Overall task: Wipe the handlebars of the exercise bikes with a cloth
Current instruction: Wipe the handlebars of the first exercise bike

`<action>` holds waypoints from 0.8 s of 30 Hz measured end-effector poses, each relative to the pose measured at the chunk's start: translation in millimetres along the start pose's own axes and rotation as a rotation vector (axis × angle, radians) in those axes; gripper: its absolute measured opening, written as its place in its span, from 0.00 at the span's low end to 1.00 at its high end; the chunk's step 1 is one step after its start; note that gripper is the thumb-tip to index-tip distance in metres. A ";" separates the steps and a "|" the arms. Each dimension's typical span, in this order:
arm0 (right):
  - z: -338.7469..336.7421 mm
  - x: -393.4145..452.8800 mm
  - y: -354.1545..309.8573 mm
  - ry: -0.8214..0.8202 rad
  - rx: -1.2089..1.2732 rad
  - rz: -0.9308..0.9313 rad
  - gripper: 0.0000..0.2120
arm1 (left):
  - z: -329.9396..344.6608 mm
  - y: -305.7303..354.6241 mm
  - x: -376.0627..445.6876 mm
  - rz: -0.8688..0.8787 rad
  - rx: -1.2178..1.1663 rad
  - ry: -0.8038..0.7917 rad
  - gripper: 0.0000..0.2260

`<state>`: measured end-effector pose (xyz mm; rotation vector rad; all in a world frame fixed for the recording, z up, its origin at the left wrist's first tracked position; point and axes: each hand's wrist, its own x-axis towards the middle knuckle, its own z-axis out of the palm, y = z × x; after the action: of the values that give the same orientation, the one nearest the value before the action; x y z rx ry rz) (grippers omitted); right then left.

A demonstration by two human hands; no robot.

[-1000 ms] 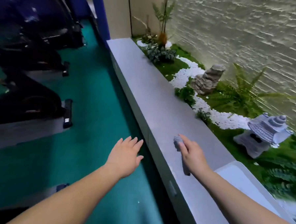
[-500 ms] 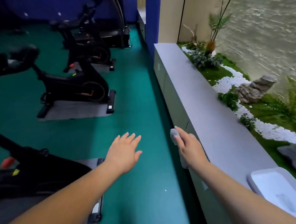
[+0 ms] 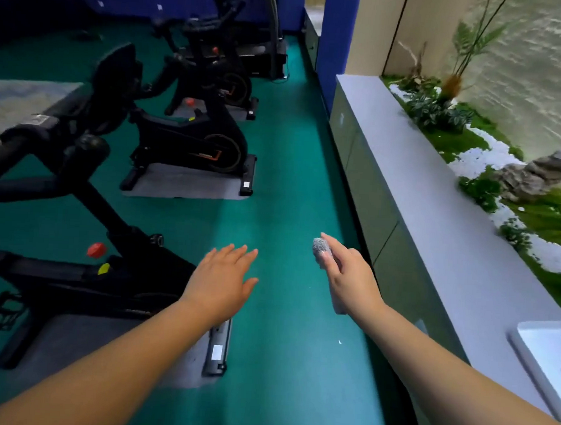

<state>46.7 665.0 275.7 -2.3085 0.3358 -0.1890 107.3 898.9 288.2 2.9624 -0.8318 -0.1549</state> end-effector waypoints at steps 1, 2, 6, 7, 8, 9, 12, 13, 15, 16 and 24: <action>4.2 2.1 -7.7 -0.006 -0.004 -0.002 0.17 | -5.2 -6.1 -5.0 -0.016 -0.018 0.003 0.26; 8.5 3.9 -16.1 -0.014 -0.003 -0.003 0.17 | -10.5 -12.0 -10.0 -0.033 -0.034 0.014 0.26; 26.7 9.2 -47.1 -0.026 0.010 -0.043 0.18 | -34.0 -35.1 -24.3 -0.056 -0.080 0.094 0.26; 29.6 9.6 -54.8 -0.017 0.024 -0.052 0.18 | -40.7 -40.0 -28.1 -0.059 -0.095 0.110 0.25; 31.4 9.6 -62.8 -0.004 0.038 -0.056 0.18 | -48.3 -45.2 -32.2 -0.060 -0.111 0.122 0.25; 32.2 8.9 -71.5 0.013 0.047 -0.059 0.19 | -56.0 -50.9 -36.5 -0.056 -0.125 0.130 0.25; 36.6 5.6 -103.7 0.074 0.069 -0.085 0.19 | -78.7 -72.5 -50.1 0.020 -0.142 0.194 0.25; 40.5 4.7 -115.3 0.094 0.083 -0.093 0.19 | -86.1 -80.4 -54.6 0.061 -0.150 0.225 0.24; 52.5 2.7 -141.6 0.130 0.117 -0.093 0.19 | -102.1 -97.8 -62.7 0.143 -0.165 0.296 0.23; 60.3 1.0 -156.0 0.152 0.137 -0.091 0.19 | -111.1 -108.1 -66.2 0.189 -0.171 0.334 0.22; 118.1 -16.6 -272.2 0.380 0.264 -0.071 0.19 | -182.4 -210.9 -89.7 0.451 -0.272 0.568 0.20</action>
<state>108.5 931.2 392.4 -2.0166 0.3932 -0.6724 160.5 1131.1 458.4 2.2980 -1.2203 0.5212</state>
